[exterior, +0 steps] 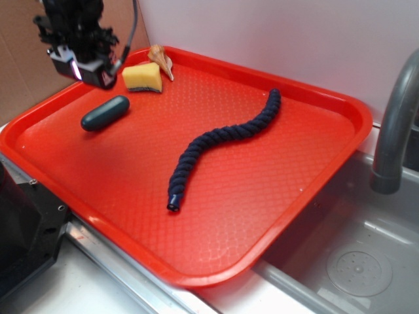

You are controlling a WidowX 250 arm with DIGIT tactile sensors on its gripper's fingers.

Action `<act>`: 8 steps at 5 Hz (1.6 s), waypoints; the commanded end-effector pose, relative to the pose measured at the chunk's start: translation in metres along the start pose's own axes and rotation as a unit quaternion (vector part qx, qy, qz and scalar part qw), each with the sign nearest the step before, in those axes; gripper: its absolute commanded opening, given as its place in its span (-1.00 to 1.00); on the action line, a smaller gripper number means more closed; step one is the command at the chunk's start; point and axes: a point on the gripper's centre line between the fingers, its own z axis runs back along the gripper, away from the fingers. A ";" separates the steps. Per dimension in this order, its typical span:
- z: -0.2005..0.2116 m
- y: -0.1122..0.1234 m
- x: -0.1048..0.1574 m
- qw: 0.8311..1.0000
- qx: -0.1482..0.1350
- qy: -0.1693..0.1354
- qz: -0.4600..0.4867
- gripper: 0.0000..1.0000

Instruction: Grab the plastic pickle.

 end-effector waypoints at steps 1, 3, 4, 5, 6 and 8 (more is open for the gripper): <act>0.064 0.006 0.013 0.999 -0.026 -0.018 0.007 1.00; -0.019 0.043 0.047 0.999 -0.039 -0.020 -0.004 1.00; -0.059 0.041 0.049 0.999 -0.019 0.004 -0.036 1.00; -0.081 0.037 0.044 0.998 -0.008 0.022 -0.057 1.00; -0.093 0.037 0.033 0.997 0.001 0.042 -0.063 1.00; -0.107 0.049 0.009 0.997 0.017 0.061 -0.050 -1.00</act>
